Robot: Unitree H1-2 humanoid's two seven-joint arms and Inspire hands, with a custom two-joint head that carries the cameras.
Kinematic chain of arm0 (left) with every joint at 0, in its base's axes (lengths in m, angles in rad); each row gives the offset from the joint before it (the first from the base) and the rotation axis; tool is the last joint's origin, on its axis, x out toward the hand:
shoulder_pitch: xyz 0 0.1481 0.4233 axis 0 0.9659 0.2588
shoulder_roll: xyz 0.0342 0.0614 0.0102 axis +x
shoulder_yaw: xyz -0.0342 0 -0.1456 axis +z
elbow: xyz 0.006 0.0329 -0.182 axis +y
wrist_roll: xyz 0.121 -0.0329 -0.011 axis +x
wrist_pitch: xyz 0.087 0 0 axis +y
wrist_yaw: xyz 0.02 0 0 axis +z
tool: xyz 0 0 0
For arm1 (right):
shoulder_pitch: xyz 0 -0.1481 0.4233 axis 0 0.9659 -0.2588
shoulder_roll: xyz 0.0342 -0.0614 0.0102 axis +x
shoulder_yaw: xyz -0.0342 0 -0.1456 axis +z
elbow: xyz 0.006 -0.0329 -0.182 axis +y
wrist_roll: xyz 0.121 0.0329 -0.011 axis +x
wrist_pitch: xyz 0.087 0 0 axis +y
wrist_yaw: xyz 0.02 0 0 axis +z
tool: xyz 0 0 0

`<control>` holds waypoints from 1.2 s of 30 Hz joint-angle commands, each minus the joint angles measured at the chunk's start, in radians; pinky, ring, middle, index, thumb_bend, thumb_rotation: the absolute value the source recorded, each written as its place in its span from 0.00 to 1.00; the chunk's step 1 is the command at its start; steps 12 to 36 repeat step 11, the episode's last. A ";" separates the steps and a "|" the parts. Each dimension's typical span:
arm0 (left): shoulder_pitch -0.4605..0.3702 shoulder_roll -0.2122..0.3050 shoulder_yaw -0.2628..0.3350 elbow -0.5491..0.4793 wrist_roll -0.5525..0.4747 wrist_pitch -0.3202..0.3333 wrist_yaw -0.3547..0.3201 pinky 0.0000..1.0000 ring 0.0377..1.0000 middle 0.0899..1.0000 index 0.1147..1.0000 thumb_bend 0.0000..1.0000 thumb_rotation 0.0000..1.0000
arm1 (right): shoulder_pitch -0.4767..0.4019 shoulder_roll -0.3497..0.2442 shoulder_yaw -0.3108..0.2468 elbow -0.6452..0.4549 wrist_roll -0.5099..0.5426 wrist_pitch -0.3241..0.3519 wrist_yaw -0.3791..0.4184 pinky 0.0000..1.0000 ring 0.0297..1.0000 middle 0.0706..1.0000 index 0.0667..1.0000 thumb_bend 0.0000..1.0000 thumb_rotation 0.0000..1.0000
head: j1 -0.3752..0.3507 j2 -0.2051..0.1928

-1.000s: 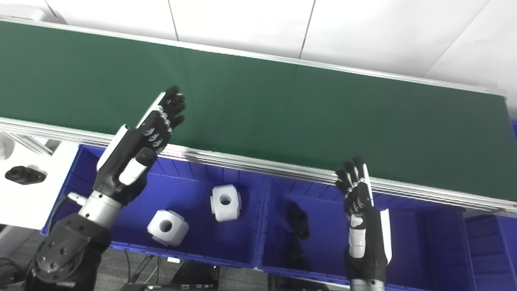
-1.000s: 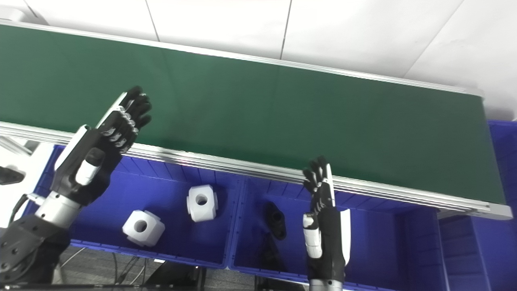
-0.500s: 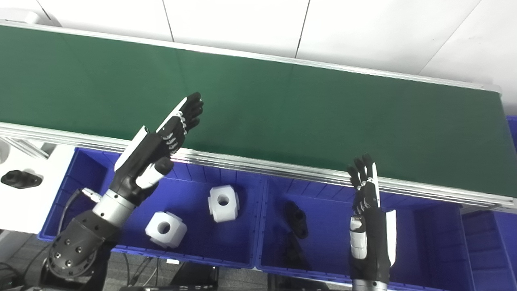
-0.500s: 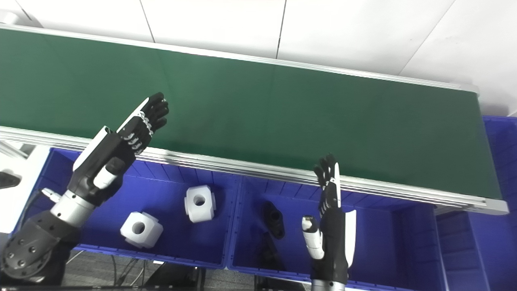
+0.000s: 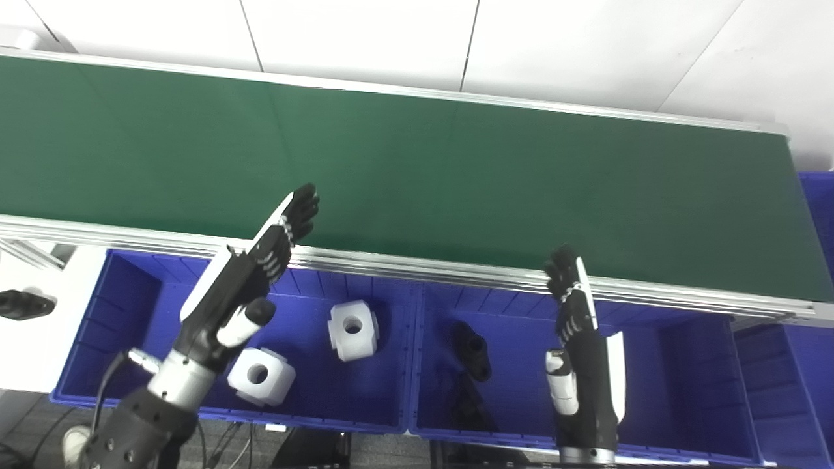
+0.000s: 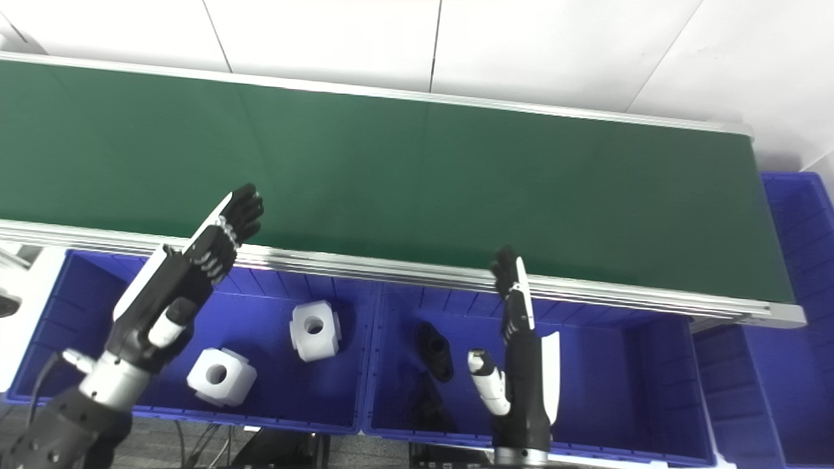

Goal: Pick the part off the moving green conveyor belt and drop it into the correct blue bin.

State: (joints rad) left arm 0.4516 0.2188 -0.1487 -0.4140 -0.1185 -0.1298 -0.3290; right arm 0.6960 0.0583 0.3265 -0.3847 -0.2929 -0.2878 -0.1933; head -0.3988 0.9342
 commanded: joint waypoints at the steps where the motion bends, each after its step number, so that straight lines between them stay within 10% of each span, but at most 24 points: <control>1: 0.023 -0.004 0.007 -0.022 0.006 -0.059 0.018 1.00 1.00 1.00 1.00 0.87 0.91 | 0.014 0.044 0.047 0.004 -0.012 -0.040 0.006 0.93 0.93 0.94 0.96 0.84 1.00 | 0.001 -0.001; 7: 0.108 0.001 0.025 0.013 -0.013 -0.149 0.014 1.00 1.00 1.00 1.00 0.86 0.94 | 0.007 0.063 0.056 0.046 -0.036 -0.064 -0.009 0.94 0.92 0.94 0.95 0.82 1.00 | -0.068 -0.025; 36: 0.113 0.039 0.014 0.032 -0.015 -0.120 -0.016 1.00 1.00 1.00 1.00 0.87 0.94 | 0.004 0.082 0.069 0.073 -0.037 -0.065 -0.019 0.94 0.92 0.95 0.95 0.83 1.00 | -0.109 -0.035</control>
